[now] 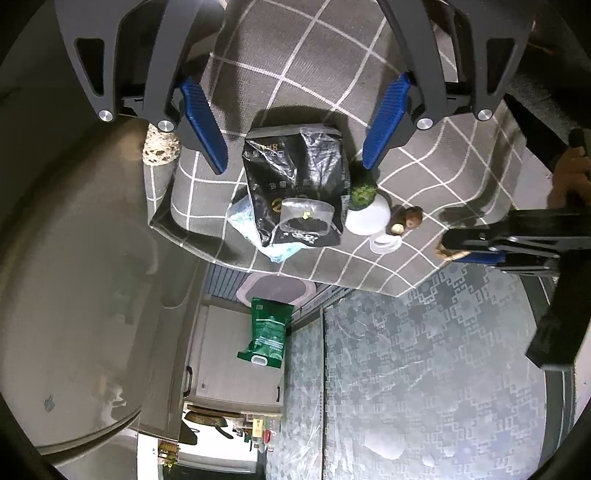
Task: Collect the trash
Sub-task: 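Grasp the black tissue bag with the right gripper while the left holds ginger, then carry ginger and black bag to the teal bin with both grippers, then open both grippers over the teal bin to drop ginger and bag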
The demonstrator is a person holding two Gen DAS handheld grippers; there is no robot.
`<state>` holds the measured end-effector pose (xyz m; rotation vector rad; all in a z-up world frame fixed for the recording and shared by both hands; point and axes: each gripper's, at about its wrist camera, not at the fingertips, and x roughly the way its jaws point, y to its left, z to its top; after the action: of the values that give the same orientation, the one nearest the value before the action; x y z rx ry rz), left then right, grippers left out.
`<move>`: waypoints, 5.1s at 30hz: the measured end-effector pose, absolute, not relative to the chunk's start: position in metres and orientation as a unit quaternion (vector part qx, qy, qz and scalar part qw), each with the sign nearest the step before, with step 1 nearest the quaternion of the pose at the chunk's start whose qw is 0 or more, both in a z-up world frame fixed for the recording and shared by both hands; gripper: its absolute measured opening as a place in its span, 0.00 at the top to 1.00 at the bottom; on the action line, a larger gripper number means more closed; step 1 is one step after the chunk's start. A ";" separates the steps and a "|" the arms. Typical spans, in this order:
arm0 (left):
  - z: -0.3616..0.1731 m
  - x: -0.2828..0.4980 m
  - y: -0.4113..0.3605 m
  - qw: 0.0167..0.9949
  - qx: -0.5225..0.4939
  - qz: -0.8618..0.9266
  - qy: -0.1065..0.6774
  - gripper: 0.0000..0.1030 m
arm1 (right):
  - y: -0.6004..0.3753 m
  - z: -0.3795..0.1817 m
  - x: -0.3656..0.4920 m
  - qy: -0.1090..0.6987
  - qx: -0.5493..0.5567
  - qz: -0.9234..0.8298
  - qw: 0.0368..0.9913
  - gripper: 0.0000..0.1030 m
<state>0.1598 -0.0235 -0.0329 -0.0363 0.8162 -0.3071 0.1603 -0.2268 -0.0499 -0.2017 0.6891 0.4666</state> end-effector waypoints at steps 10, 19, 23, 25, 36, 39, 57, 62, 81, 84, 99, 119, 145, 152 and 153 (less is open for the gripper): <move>-0.029 0.155 -0.019 0.909 -0.016 -0.150 0.389 0.65 | -0.222 -0.058 0.174 0.331 -0.095 0.211 0.915 0.22; -0.020 0.148 -0.009 0.913 -0.021 -0.150 0.378 0.65 | -0.217 -0.055 0.178 0.345 -0.091 0.217 0.909 0.49; -0.015 0.144 -0.007 0.916 -0.023 -0.151 0.371 0.65 | -0.215 -0.050 0.176 0.344 -0.095 0.211 0.910 0.51; -0.012 0.142 -0.006 0.918 -0.024 -0.151 0.367 0.65 | -0.216 -0.045 0.175 0.341 -0.090 0.208 0.913 0.51; 0.003 0.133 0.012 0.928 -0.034 -0.144 0.342 0.65 | -0.212 -0.024 0.175 0.324 -0.028 0.232 0.917 0.51; 0.004 0.130 0.021 0.930 -0.038 -0.137 0.339 0.65 | -0.202 -0.017 0.173 0.318 -0.020 0.248 0.915 0.51; -0.004 0.115 0.090 0.932 -0.064 -0.089 0.345 0.65 | -0.116 -0.006 0.169 0.314 -0.038 0.321 0.892 0.51; -0.011 0.111 0.109 0.930 -0.066 -0.067 0.356 0.65 | -0.096 -0.004 0.168 0.313 -0.044 0.336 0.887 0.51; -0.052 0.100 0.152 0.903 -0.042 -0.028 0.427 0.65 | -0.012 -0.009 0.162 0.319 -0.066 0.388 0.862 0.51; -0.054 0.097 0.158 0.902 -0.041 -0.025 0.429 0.65 | 0.003 -0.010 0.160 0.321 -0.072 0.395 0.858 0.51; -0.023 0.069 0.192 0.918 -0.067 -0.006 0.390 0.75 | 0.074 -0.047 0.152 0.374 -0.125 0.406 0.824 0.51; 0.010 0.039 0.211 0.936 -0.072 0.009 0.345 0.81 | 0.122 -0.125 0.154 0.472 -0.182 0.389 0.770 0.50; 0.056 0.040 0.181 0.958 -0.087 -0.018 0.271 0.70 | 0.083 -0.050 0.140 0.392 -0.112 0.438 0.801 0.62; 0.060 0.053 0.148 0.960 -0.074 -0.040 0.269 0.69 | 0.033 -0.019 0.144 0.359 -0.095 0.419 0.829 0.62; 0.060 0.055 0.145 0.959 -0.073 -0.042 0.269 0.69 | 0.027 -0.017 0.144 0.356 -0.097 0.415 0.832 0.62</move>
<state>0.0547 0.1448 0.0605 -0.1471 0.5458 -0.0851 0.1441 0.0271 -0.0174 -0.2051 0.7548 0.8791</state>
